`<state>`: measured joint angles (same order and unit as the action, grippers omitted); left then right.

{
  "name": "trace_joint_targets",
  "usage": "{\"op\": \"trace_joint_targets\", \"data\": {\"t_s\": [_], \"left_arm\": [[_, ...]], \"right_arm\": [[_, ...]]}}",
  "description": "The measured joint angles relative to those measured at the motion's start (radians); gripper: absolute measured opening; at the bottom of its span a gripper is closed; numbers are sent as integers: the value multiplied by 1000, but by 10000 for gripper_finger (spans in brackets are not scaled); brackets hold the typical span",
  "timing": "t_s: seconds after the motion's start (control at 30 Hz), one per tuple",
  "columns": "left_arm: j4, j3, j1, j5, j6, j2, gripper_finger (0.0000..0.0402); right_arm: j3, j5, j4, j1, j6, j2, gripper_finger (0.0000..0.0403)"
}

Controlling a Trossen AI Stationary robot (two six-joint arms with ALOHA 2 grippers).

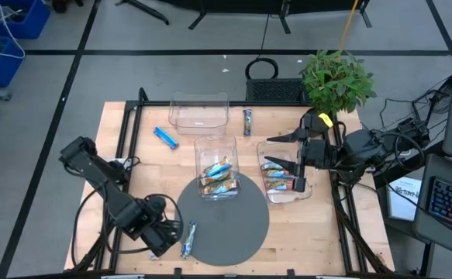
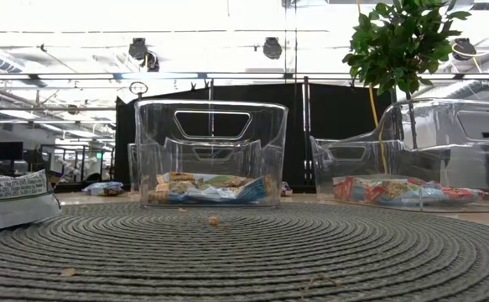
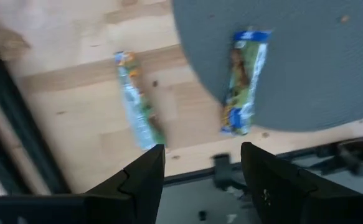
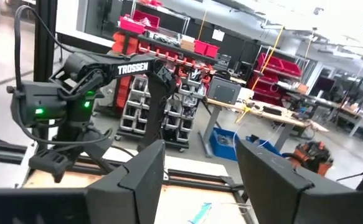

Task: Pick and place Granola Bars by type
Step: Put the yellow granola bar into the bottom left transparent bin

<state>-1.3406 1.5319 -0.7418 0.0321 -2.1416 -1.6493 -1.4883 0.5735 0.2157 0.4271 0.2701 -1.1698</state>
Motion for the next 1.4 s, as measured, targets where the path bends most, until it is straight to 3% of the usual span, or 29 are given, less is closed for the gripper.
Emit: {"op": "trace_joint_targets", "data": {"t_s": [0.1, 0.17, 0.33, 0.63, 1.0, 1.2, 1.4], "left_arm": [[34, -28, 2, -6, -38, 0, 214], [56, -44, 4, -6, -43, 0, 214], [80, -51, 10, 0, -44, 0, 214], [79, -51, 16, 2, -37, 0, 214], [79, -51, 16, 2, 2, 0, 214], [80, -51, 16, 3, 14, 0, 214], [76, -51, 16, -12, 21, 0, 214]], "right_arm": [[0, 0, 9, 0, -8, 0, 192], [0, -4, 70, 4, -112, 5, 192], [77, -155, 123, 6, -215, 84, 192], [429, -268, 86, 7, -293, 387, 192], [936, -237, -73, 6, -292, 726, 192], [1135, -244, -252, 6, -290, 827, 192], [1250, -290, -326, 6, -306, 866, 192]]}}
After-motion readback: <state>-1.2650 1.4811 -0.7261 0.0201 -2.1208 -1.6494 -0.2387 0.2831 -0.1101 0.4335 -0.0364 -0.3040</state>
